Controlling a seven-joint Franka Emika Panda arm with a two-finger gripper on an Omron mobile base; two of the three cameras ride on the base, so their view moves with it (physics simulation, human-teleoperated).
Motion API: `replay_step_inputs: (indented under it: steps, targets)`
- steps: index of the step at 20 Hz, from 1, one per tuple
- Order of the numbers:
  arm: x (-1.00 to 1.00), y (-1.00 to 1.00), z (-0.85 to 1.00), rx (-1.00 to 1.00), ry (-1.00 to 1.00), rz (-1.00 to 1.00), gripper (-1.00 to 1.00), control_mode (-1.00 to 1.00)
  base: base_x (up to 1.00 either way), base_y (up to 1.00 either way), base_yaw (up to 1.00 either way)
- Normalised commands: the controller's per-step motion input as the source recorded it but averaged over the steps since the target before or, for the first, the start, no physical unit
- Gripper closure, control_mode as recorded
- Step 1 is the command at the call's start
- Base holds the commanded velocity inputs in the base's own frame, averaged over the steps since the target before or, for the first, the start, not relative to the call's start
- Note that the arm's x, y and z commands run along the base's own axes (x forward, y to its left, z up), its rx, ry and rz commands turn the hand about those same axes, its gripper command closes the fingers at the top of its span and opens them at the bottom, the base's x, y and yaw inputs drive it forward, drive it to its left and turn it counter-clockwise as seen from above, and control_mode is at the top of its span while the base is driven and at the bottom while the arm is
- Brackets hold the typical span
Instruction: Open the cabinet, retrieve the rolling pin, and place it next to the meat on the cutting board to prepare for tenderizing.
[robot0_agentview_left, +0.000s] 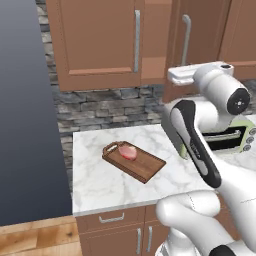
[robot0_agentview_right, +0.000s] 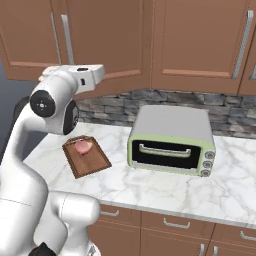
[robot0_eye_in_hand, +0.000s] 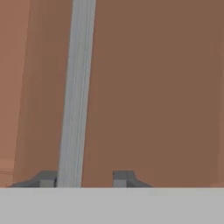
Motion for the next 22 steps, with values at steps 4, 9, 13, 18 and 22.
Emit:
replay_step_inputs:
  steps: [4,9,13,18,22]
  targets:
    - [-0.52,-0.82,-0.28,0.00,0.13,0.06,1.00,-1.00,0.00,0.00,0.00]
    - [-0.61,-0.26,-0.53,-0.02,0.10,0.02,-1.00,-1.00,0.00,0.00,0.00]
    - [-0.95,0.18,-0.26,0.00,-0.08,0.10,-1.00,-1.00,0.00,0.00,0.00]
    - [-0.97,0.48,-0.19,0.00,-0.21,0.11,-1.00,-1.00,0.00,0.00,0.00]
    - [-0.94,0.84,-0.23,-0.10,-0.19,0.07,-1.00,-1.00,0.00,0.00,0.00]
